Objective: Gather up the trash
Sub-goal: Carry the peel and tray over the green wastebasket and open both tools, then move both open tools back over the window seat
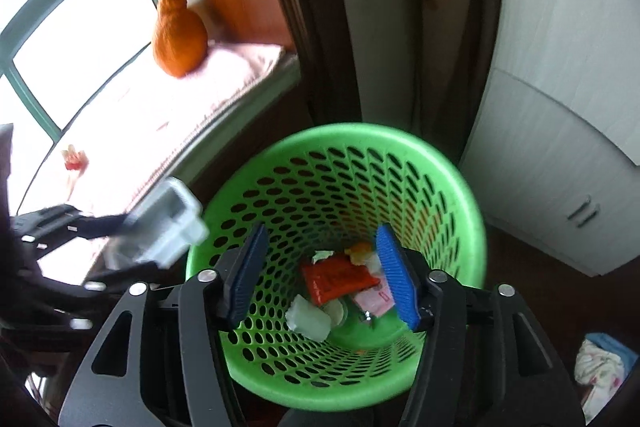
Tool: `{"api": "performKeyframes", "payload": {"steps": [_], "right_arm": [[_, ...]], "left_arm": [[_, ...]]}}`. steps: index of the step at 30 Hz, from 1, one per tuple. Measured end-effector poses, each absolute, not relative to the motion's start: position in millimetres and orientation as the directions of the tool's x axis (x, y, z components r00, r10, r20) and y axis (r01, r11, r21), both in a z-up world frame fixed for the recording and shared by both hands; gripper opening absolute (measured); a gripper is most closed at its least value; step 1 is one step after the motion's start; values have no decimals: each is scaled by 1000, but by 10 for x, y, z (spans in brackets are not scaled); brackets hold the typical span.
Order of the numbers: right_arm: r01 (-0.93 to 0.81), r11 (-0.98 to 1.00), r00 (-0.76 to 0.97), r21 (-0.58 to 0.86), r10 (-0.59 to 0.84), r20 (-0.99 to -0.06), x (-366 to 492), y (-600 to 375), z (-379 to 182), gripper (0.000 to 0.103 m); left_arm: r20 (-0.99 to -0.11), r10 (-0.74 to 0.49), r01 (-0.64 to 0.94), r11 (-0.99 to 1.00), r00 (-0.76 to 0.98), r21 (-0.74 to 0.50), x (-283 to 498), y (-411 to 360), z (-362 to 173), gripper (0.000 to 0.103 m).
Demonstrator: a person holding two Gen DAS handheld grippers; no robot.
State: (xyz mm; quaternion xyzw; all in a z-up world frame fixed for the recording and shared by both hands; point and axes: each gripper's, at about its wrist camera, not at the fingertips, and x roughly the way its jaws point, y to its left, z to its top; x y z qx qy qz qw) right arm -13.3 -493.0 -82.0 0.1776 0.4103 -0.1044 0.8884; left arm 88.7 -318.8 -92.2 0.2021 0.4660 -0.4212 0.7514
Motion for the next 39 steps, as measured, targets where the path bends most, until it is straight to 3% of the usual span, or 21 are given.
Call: {"api": "performKeyframes", "payload": {"steps": [11,14,20,27,30,39], "right_arm": [[372,880,671,295,-36,-741,-381,-5063,-772,62],[385,872,668,302,-37,-743,-405,-5089,-795,62],[379,873,680,307,-38,-733,-457,-5054,-738,62],[322,896,703,305,-10,-711,-345,-4791,-598,67],[285,910,709,303,13,-705,-241,-4638,-539,67],[157,944,709,292,98,-698,181,-4086,-423,72]], "left_arm": [[-906,-398,830,548,145,-108,897,-3612,-1237,58],[-900,-414,827,548,135,-128,887,-3631,-1253,67],[-882,-447,809,568,152,-148,849,-3520,-1141,69],[-857,-445,754,648,260,-108,881,-3027,-823,69],[-841,-435,720,689,322,-80,896,-2748,-677,76],[-800,-383,585,809,461,-51,1090,-1855,-394,78]]}}
